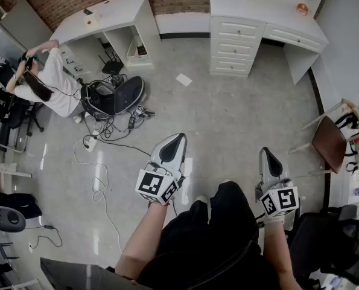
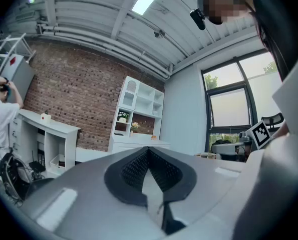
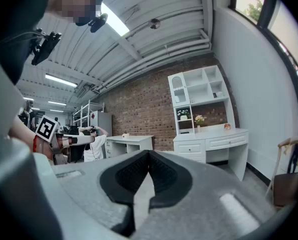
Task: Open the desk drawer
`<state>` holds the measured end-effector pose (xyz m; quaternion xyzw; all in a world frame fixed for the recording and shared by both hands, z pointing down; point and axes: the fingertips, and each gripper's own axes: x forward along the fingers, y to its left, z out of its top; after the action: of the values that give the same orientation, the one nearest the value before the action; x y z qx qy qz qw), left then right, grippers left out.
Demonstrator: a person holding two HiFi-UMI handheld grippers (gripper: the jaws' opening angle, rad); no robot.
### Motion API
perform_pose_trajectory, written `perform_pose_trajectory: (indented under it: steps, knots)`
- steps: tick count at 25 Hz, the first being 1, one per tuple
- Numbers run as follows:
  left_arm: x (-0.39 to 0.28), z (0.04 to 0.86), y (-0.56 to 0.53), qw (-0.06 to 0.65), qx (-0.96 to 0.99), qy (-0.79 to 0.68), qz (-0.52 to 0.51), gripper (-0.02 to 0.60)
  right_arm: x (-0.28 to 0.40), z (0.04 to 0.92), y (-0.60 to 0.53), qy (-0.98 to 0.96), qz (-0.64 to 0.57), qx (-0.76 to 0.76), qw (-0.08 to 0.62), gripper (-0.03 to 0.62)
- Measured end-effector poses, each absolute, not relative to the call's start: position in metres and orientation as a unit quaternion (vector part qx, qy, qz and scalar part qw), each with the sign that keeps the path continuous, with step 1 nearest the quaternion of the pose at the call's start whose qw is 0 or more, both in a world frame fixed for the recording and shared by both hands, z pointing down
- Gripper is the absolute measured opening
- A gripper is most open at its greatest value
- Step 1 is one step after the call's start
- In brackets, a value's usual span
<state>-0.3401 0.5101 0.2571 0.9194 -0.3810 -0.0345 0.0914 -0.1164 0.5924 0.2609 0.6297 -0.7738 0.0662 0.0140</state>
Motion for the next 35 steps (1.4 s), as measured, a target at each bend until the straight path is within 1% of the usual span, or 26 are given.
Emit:
perform_pose_trajectory:
  steps: [9,20,27,35]
  knots:
    - [-0.308,0.267,0.447,0.095,0.921,-0.378,-0.03,-0.002,-0.088,0.278,0.535,-0.774,0.076,0.629,0.024,0.002]
    - [-0.252,0.258,0.347,0.094,0.906,-0.412,-0.032,-0.002,-0.023,0.269,0.428,-0.79,0.071,0.608,0.031,0.002]
    - [-0.216,0.26,0.303,0.099,0.898,-0.429,-0.021,-0.002,0.017,0.275,0.375,-0.798,0.088,0.596,0.017,0.002]
    - [-0.178,0.262,0.269,0.096,0.89,-0.445,-0.025,-0.002,0.057,0.284,0.333,-0.808,0.088,0.582,0.022,0.002]
